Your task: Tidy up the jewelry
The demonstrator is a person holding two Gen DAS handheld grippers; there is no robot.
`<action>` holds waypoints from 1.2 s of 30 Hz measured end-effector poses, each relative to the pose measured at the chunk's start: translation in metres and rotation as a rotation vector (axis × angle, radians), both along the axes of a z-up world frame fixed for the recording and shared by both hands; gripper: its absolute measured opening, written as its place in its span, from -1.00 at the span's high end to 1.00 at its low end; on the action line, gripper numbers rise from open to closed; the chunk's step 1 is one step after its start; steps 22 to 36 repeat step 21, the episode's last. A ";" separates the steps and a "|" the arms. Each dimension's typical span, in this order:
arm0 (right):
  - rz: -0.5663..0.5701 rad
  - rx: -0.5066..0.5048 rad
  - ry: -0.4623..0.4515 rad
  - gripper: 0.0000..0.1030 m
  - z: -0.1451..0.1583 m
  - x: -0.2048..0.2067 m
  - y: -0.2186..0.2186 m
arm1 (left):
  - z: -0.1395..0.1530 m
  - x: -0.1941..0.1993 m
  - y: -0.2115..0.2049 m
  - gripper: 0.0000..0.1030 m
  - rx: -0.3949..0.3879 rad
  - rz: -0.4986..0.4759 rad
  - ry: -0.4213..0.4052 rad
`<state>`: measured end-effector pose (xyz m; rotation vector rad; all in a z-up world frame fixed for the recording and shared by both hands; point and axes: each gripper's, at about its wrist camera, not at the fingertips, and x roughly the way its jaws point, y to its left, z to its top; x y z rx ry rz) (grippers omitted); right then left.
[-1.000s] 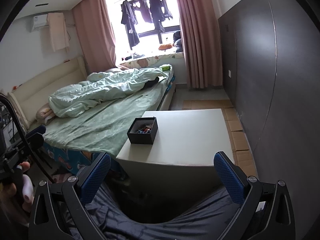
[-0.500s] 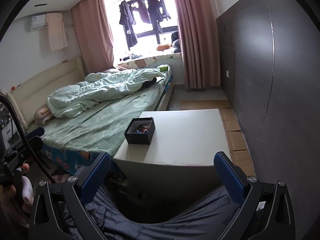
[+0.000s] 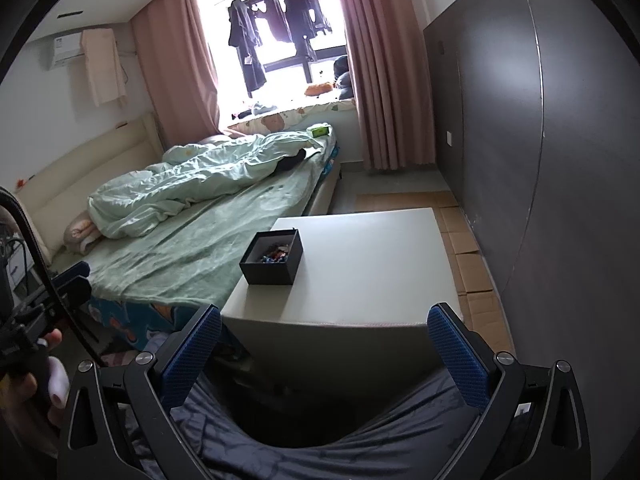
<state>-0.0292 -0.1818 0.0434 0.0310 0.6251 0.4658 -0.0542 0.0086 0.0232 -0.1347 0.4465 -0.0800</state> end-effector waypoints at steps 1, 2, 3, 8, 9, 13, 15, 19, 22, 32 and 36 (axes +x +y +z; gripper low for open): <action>0.002 0.004 0.003 -1.00 0.000 0.000 -0.001 | 0.000 0.000 0.000 -0.99 -0.001 0.000 0.001; 0.002 0.008 0.004 -1.00 -0.001 0.001 -0.001 | 0.000 0.000 -0.001 -0.99 0.000 0.002 0.001; -0.002 0.008 0.005 -1.00 -0.003 0.001 -0.002 | 0.000 0.001 -0.001 -0.99 0.004 0.004 0.001; -0.009 0.015 0.009 -1.00 -0.005 0.002 -0.003 | 0.002 0.000 0.000 -0.99 0.012 0.013 -0.003; -0.009 0.014 0.008 -1.00 -0.005 0.002 -0.003 | 0.002 0.000 0.000 -0.99 0.011 0.016 -0.005; -0.010 0.018 0.011 -1.00 -0.005 0.003 -0.004 | 0.002 0.000 0.000 -0.99 0.025 0.036 -0.010; -0.013 0.017 0.012 -1.00 -0.005 0.002 -0.004 | 0.002 -0.001 0.000 -0.99 0.026 0.042 -0.012; -0.012 0.019 0.014 -1.00 -0.005 0.002 -0.004 | 0.002 -0.004 0.004 -0.99 0.014 0.070 -0.021; -0.014 0.015 0.018 -1.00 -0.006 0.002 -0.004 | 0.002 -0.004 0.005 -0.99 0.018 0.078 -0.018; -0.014 0.015 0.018 -1.00 -0.006 0.002 -0.004 | 0.002 -0.004 0.005 -0.99 0.018 0.078 -0.018; -0.014 0.015 0.018 -1.00 -0.006 0.002 -0.004 | 0.002 -0.004 0.005 -0.99 0.018 0.078 -0.018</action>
